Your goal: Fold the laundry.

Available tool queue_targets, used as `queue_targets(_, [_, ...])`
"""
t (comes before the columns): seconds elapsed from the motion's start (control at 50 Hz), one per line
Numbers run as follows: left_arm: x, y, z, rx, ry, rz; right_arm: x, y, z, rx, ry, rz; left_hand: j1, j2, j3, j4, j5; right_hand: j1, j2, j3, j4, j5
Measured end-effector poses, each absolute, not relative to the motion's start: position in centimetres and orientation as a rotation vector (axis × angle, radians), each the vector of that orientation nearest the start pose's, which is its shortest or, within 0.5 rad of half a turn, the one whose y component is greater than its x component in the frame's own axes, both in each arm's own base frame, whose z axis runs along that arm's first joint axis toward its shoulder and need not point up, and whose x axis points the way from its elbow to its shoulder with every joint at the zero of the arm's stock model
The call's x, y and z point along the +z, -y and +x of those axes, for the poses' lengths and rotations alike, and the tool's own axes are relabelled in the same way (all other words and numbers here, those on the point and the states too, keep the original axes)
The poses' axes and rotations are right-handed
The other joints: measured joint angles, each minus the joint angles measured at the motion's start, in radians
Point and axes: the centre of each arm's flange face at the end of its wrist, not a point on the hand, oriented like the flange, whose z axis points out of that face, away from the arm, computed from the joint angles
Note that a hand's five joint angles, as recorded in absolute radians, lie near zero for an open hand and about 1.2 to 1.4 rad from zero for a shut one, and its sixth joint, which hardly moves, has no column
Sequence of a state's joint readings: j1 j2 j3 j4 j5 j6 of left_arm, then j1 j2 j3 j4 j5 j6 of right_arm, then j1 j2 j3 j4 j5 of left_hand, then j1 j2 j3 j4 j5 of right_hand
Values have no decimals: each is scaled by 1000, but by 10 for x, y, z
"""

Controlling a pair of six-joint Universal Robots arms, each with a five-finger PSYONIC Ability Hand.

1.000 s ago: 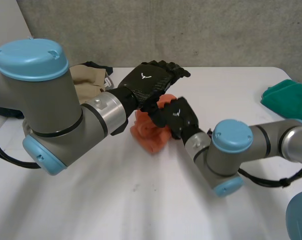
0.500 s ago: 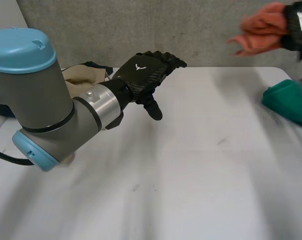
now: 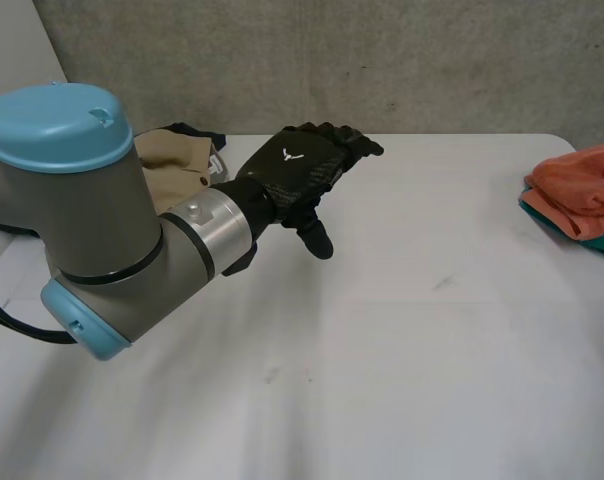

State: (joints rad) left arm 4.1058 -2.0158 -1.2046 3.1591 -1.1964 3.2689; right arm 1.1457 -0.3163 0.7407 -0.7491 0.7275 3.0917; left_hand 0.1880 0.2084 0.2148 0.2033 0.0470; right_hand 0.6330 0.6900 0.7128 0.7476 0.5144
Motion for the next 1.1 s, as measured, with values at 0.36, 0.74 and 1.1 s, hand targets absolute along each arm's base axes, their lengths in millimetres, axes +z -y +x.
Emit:
queue_targets(0.36, [299, 210, -367, 1702, 1539, -989, 192, 483, -71, -2481, -2479, -613, 0, 0, 0, 0, 0, -404, -471, -498, -532, -465])
queue_targets(0.74, [399, 286, -272, 2283, 1552, -538, 292, 398, 138, -2824, -1633, -970, 0, 0, 0, 0, 0, -404, -471, -498, -532, -465])
queue_targets(1.1, [182, 420, -164, 2090, 2352, -943, 183, 288, 220, -2286, -1753, -1293, 164, 122, 118, 129, 118, -404, -472, -498, -532, -465])
